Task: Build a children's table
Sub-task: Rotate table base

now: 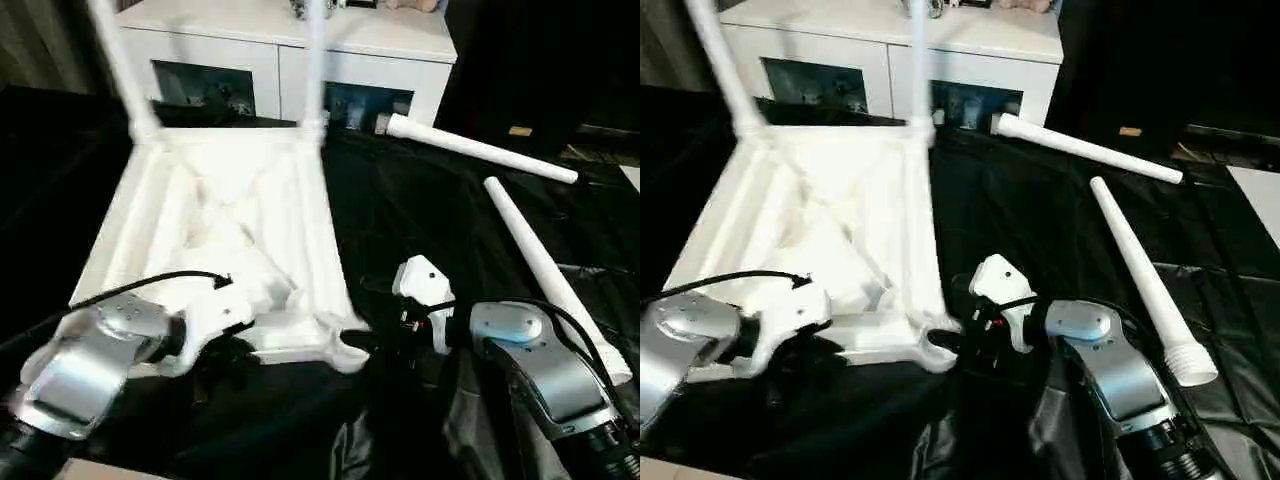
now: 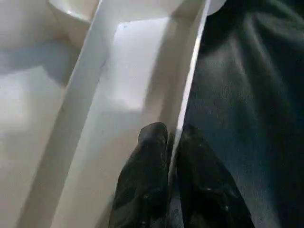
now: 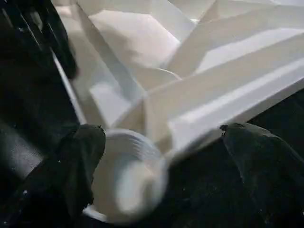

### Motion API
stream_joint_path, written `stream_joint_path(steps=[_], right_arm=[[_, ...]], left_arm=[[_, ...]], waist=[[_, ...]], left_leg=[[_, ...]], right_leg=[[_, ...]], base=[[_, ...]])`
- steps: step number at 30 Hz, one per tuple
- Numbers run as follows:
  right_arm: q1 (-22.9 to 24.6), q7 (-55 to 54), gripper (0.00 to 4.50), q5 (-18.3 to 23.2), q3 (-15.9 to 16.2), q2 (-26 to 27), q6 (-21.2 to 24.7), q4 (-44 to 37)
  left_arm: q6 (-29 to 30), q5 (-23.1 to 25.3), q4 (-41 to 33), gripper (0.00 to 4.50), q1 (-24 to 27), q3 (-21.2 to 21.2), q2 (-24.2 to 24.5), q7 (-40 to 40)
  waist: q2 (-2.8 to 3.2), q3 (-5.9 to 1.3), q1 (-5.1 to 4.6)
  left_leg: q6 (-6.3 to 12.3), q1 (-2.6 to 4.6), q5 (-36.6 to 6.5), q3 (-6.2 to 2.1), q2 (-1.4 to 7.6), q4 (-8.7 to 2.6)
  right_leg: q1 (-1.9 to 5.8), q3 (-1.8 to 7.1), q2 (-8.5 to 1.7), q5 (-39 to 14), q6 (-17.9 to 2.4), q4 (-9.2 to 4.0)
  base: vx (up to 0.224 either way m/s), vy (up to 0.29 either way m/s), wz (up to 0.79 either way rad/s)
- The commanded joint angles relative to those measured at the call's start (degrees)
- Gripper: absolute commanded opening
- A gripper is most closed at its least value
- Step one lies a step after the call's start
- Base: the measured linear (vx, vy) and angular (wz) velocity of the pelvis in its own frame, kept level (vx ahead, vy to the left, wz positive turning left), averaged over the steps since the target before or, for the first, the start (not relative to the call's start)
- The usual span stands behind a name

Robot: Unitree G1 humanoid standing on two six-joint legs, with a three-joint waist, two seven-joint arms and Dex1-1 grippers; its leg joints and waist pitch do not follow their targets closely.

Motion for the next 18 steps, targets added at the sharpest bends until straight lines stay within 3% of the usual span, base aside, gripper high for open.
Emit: stream_joint_path(steps=[1,4,7,8,11,12,15,18], right_arm=[[-0.86,-1.59,4.50,-0.75,-1.12,0.19,-0.60,1.19],[-1.84,-5.56,4.50,-2.61,-1.86,1.35,-0.81,3.58],[-2.71,-9.90,4.50,-3.25,-3.58,3.01,-0.22,5.29],[-2.91,-11.03,4.50,-3.03,-4.28,3.62,0.13,5.56],[-2.99,-11.79,4.50,-2.70,-4.82,4.07,0.38,5.61],[-2.98,-12.20,4.50,-2.29,-5.23,4.39,0.65,5.50],[-2.47,-12.48,4.50,-1.73,-5.60,4.60,0.95,4.81],[-1.84,-13.20,4.50,-1.88,-5.86,4.70,0.95,4.58]], left_arm=[[-0.52,2.56,3.44,0.14,-1.97,1.80,-2.65,8.23],[-7.52,4.44,9.71,0.05,-4.76,3.70,-6.81,16.16],[-12.10,5.87,13.37,0.02,-5.96,3.44,-6.62,18.94],[-13.05,5.85,14.36,0.02,-6.22,3.61,-6.73,19.65],[-14.64,5.99,15.07,0.02,-6.43,3.70,-6.94,20.72],[-15.59,5.59,15.38,0.02,-6.51,3.91,-7.27,20.82],[-19.19,3.48,14.17,0.02,-5.66,3.73,-7.80,17.95],[-24.66,1.51,14.33,0.02,-4.64,2.62,-7.58,15.35]], waist=[[0.34,-3.06,0.43],[-0.07,-3.16,0.20],[-0.26,-3.38,-0.22],[0.01,-3.58,-0.30],[0.02,-3.84,-0.29],[0.16,-4.12,-0.13],[0.27,-4.28,0.38],[0.34,-4.09,1.17]], left_leg=[[1.62,-0.12,-8.70,-1.33,2.86,-4.18],[1.46,-0.50,-8.98,-1.51,2.54,-4.17],[1.51,-0.96,-7.71,-1.79,2.26,-4.13],[1.38,-0.93,-6.89,-1.86,2.30,-4.05],[2.05,-0.63,-5.43,-1.67,2.41,-3.77],[2.89,-0.76,-3.03,-1.60,2.50,-3.61],[3.91,-0.75,-1.45,-1.43,2.54,-3.42],[4.03,-0.39,-2.83,-1.23,2.89,-3.53]], right_leg=[[2.29,2.95,-5.80,-11.30,-11.72,-5.54],[2.64,2.88,-5.73,-13.38,-10.20,-5.74],[2.95,2.76,-5.76,-13.97,-8.37,-5.72],[3.00,2.72,-5.78,-12.55,-8.37,-5.48],[2.74,2.77,-5.58,-7.57,-9.81,-5.13],[2.81,2.73,-5.53,-1.75,-11.25,-4.52],[2.79,2.76,-5.47,4.58,-12.87,-3.96],[2.42,2.69,-5.56,5.00,-13.70,-4.04]], base=[[0.000,0.000,0.00],[0.000,0.000,0.00],[0.000,0.000,0.00],[0.000,0.000,0.00],[0.000,0.000,0.00],[0.000,0.000,0.00],[0.000,0.000,0.00],[0.000,0.000,0.00]])
